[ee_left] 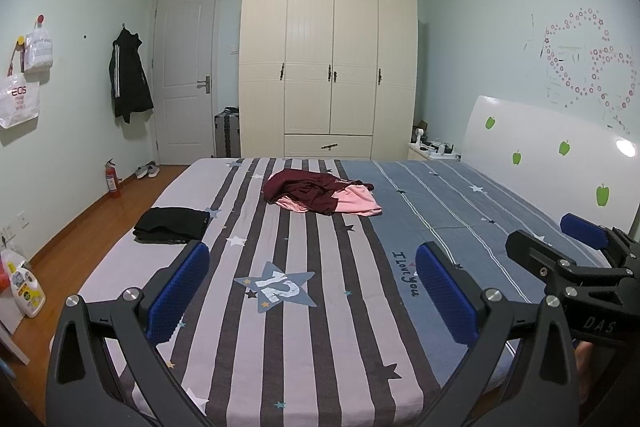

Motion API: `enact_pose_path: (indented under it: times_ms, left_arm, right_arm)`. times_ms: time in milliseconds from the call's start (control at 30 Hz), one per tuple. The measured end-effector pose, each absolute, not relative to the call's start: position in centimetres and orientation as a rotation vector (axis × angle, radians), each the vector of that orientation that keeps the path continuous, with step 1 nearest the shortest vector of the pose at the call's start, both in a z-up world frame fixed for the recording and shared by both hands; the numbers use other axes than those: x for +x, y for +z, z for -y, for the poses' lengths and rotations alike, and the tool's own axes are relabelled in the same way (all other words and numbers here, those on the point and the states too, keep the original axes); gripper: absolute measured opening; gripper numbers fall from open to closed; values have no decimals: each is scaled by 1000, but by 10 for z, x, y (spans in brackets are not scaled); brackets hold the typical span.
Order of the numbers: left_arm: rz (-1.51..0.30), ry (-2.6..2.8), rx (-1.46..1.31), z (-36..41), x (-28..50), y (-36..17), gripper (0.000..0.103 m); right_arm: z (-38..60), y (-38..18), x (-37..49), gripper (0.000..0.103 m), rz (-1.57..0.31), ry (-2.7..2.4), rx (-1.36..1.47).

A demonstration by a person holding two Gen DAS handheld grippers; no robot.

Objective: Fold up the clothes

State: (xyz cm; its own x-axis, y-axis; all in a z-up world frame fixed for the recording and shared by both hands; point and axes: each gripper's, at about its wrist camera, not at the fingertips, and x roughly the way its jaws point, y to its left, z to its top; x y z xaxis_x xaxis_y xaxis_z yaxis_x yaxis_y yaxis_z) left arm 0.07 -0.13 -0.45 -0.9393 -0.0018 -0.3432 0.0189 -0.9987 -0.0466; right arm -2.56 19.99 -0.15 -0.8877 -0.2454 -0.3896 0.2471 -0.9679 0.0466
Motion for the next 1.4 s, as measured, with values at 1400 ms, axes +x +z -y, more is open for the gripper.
enact_pose_path:
  times_ms: [1400]
  left_arm:
    - [-74, -3082, 687, 17, -159, -149, 102]
  right_arm:
    - [-182, -144, -182, 102, 6, -2789, 784]
